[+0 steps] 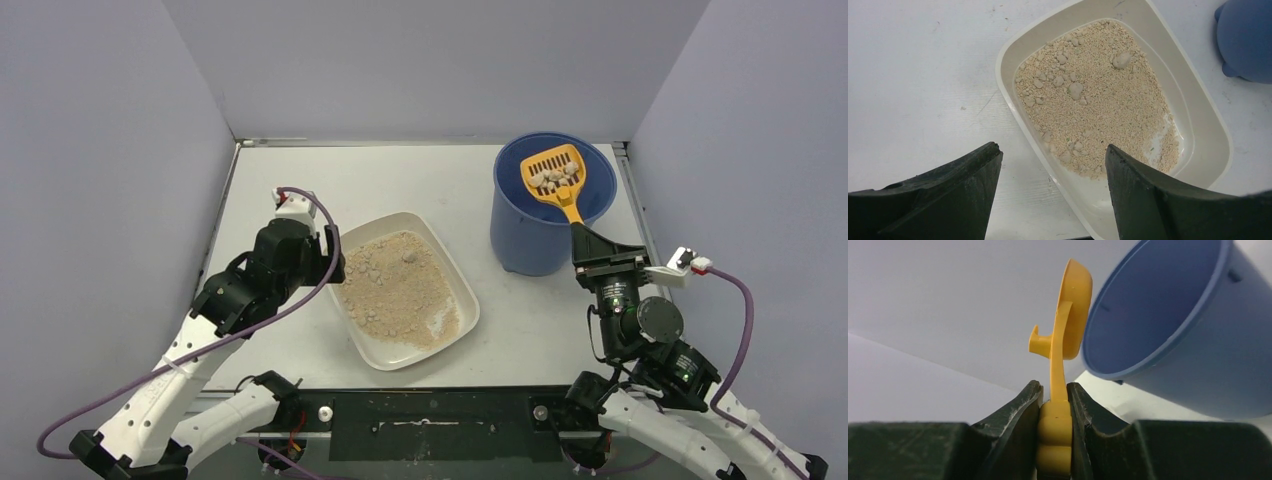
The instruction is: Clean the litter box
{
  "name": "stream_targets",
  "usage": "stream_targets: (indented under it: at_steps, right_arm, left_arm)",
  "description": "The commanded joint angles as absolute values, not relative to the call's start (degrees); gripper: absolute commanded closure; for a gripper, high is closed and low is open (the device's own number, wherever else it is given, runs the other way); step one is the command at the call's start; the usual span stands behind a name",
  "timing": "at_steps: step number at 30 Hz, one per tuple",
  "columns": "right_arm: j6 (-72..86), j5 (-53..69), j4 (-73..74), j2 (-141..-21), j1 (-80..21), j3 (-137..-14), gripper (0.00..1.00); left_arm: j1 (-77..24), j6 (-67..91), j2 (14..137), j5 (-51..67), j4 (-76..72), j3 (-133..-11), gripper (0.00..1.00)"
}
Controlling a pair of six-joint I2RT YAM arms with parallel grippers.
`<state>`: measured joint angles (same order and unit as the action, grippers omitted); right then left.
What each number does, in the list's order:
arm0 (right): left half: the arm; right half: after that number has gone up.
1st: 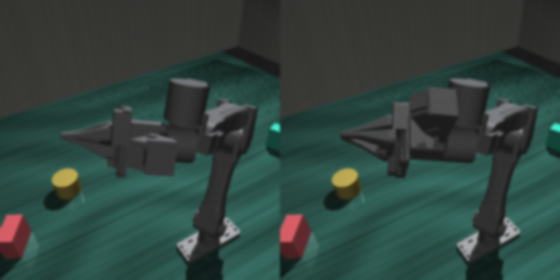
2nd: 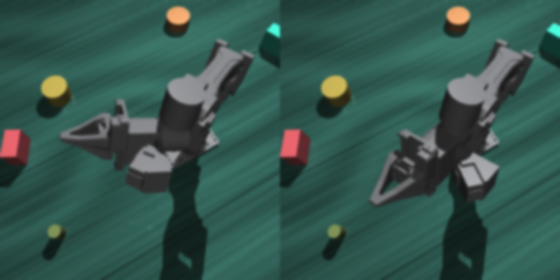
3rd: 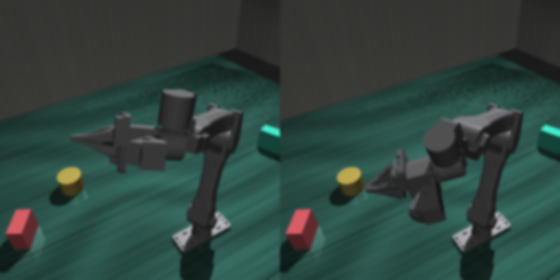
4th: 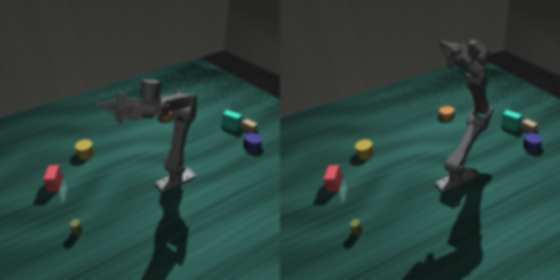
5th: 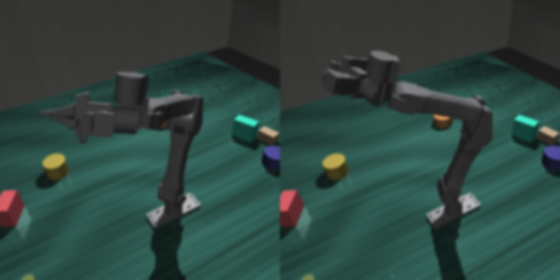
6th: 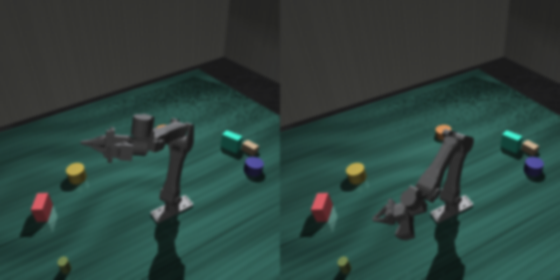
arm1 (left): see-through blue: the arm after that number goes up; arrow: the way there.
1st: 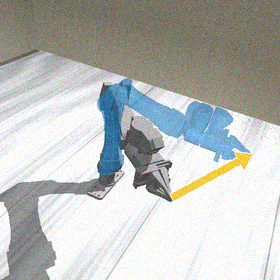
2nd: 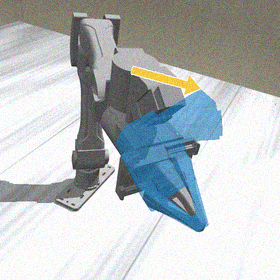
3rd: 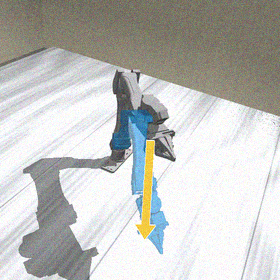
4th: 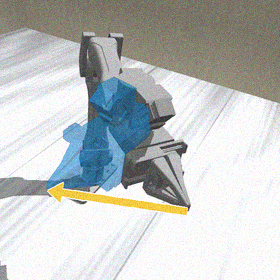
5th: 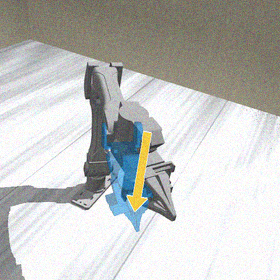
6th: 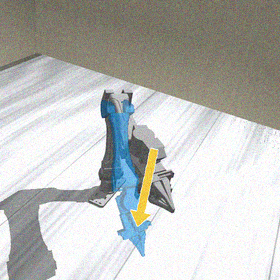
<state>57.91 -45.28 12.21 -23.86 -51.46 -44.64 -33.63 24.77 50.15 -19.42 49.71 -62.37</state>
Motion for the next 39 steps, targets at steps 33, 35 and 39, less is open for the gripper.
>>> stream_targets:
  at_steps: [33, 35, 39]
  right_arm:
    - [-8.8, -50.5, 31.0, -42.0, -52.0, -65.9, 1.00]
    - [-12.8, -49.5, 31.4, -43.2, -51.9, -66.6, 1.00]
    - [-19.3, -49.2, 34.7, -46.4, -52.0, -68.8, 1.00]
  left_arm:
    - [-33.2, 25.6, 47.7, -17.4, 46.9, -59.0, 0.27]
    - [-33.2, 25.8, 47.6, -17.2, 47.1, -58.8, 0.27]
    - [-33.2, 26.3, 47.2, -16.6, 47.2, -58.3, 0.27]
